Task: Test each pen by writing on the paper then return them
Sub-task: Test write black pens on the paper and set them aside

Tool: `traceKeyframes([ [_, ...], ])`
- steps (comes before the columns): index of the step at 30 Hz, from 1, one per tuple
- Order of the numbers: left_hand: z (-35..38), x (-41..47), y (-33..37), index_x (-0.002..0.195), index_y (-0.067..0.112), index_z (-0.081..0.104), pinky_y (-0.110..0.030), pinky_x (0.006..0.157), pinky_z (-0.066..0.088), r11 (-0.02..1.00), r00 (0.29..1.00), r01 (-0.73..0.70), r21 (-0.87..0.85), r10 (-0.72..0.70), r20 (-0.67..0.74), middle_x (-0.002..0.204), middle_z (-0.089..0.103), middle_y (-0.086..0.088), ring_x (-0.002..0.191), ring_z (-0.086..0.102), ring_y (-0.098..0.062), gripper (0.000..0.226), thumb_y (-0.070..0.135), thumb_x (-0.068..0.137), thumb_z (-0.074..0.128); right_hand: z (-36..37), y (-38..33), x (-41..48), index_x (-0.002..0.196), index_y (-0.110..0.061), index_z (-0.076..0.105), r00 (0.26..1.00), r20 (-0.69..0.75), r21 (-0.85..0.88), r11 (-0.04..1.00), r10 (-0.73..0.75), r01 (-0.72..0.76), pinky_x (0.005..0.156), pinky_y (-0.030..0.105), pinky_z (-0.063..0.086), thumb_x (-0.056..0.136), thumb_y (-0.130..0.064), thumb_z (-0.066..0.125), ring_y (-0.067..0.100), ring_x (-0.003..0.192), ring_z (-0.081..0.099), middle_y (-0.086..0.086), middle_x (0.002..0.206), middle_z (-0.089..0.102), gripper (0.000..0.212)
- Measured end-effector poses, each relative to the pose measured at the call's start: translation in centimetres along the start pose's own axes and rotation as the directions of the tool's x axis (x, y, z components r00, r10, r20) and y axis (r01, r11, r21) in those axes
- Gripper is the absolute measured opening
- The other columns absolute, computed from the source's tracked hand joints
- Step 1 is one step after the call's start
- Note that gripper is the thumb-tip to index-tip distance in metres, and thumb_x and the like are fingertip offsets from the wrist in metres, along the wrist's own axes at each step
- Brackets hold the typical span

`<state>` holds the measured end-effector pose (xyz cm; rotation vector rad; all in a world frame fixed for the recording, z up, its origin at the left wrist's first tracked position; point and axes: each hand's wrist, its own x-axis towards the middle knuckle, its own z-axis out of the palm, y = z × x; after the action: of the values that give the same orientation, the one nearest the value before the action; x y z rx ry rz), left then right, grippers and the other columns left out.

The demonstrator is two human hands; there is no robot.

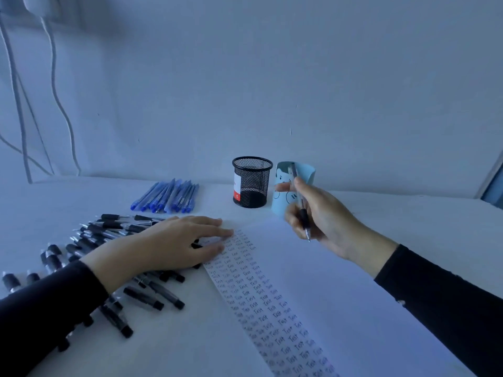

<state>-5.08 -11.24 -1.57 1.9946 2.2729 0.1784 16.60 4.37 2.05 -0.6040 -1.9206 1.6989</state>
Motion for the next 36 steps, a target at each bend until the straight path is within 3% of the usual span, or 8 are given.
traceKeyframes([
  [4,0.0,0.0,0.0,0.131,0.068,0.033,-0.032,0.118,0.023,1.0,1.0,0.007,0.005,-0.007,0.005,0.151,0.026,0.03,0.138,0.029,0.004,0.066,0.086,0.07,0.015,-1.1,-0.8,-1.0,0.104,-0.023,0.053,0.999,-0.048,0.024,1.0,0.016,-0.015,0.048,0.023,0.034,0.102,-0.043,0.041,0.017,0.053,0.043,0.008,0.074,0.073,0.023],
  [13,0.0,0.0,0.1,0.129,0.071,0.031,-0.03,0.117,0.022,1.0,1.0,0.005,0.008,-0.005,0.007,0.151,0.025,0.031,0.137,0.029,0.005,0.076,0.095,0.062,0.005,-2.2,-1.0,-0.8,0.093,-0.019,0.058,0.985,-0.155,0.077,0.993,-0.072,0.085,0.047,0.024,0.036,0.101,-0.035,0.048,0.015,0.046,0.046,0.005,0.067,0.069,0.02],
  [15,0.0,0.0,0.0,0.126,0.073,0.03,-0.032,0.118,0.022,1.0,1.0,0.003,0.005,-0.003,0.003,0.15,0.024,0.032,0.137,0.028,0.005,0.08,0.098,0.056,0.0,-3.7,-0.9,-0.1,0.087,-0.013,0.062,0.921,-0.315,0.056,0.964,-0.23,0.26,0.05,0.025,0.046,0.098,-0.025,0.056,0.016,0.049,0.053,0.006,0.071,0.069,0.018],
  [17,0.1,0.1,-0.1,0.123,0.074,0.029,-0.033,0.118,0.023,1.0,1.0,-0.001,0.002,0.001,-0.001,0.15,0.024,0.032,0.137,0.028,0.005,0.079,0.099,0.054,-0.001,-6.1,-0.3,0.3,0.084,-0.01,0.063,0.77,-0.487,-0.178,0.91,-0.412,0.375,0.067,0.026,0.054,0.096,-0.02,0.062,0.014,0.062,0.061,0.002,0.073,0.067,0.015],
  [20,0.3,0.2,-0.3,0.122,0.076,0.03,-0.033,0.118,0.024,1.0,1.0,-0.005,-0.01,0.005,-0.013,0.149,0.024,0.034,0.137,0.028,0.005,0.075,0.099,0.056,0.002,-9.6,1.5,0.7,0.092,-0.014,0.063,0.661,-0.579,-0.382,0.875,-0.477,0.297,0.073,0.016,0.049,0.091,-0.013,0.065,0.006,0.08,0.063,-0.007,0.087,0.066,0.003],
  [26,0.4,0.3,-0.4,0.119,0.077,0.032,-0.033,0.118,0.023,1.0,0.999,-0.019,-0.016,0.019,-0.027,0.144,0.024,0.037,0.137,0.028,0.005,0.073,0.1,0.056,0.003,-12.4,5.7,2.0,0.11,-0.017,0.071,0.83,-0.51,-0.52,0.849,-0.227,-0.087,0.073,0.012,0.043,0.093,-0.011,0.058,0.008,0.098,0.06,-0.004,0.11,0.068,0.022],
  [32,0.2,0.3,-0.3,0.119,0.077,0.029,-0.029,0.117,0.02,1.0,1.0,-0.02,-0.003,0.02,-0.008,0.142,0.019,0.039,0.134,0.025,0.009,0.072,0.099,0.055,0.002,-11.5,6.3,2.8,0.119,-0.001,0.066,0.897,-0.394,-0.688,0.711,-0.201,-0.143,0.086,0.025,0.045,0.099,-0.011,0.046,0.023,0.111,0.06,-0.003,0.123,0.061,0.03],
  [36,0.3,0.4,-0.4,0.122,0.076,0.031,-0.03,0.117,0.023,1.0,1.0,-0.017,-0.009,0.017,-0.019,0.143,0.02,0.038,0.135,0.027,0.006,0.077,0.1,0.055,0.003,-11.3,6.0,2.5,0.121,-0.01,0.066,0.897,-0.388,-0.693,0.709,-0.21,-0.134,0.087,0.02,0.037,0.099,-0.016,0.045,0.016,0.11,0.055,0.002,0.122,0.057,0.031],
])
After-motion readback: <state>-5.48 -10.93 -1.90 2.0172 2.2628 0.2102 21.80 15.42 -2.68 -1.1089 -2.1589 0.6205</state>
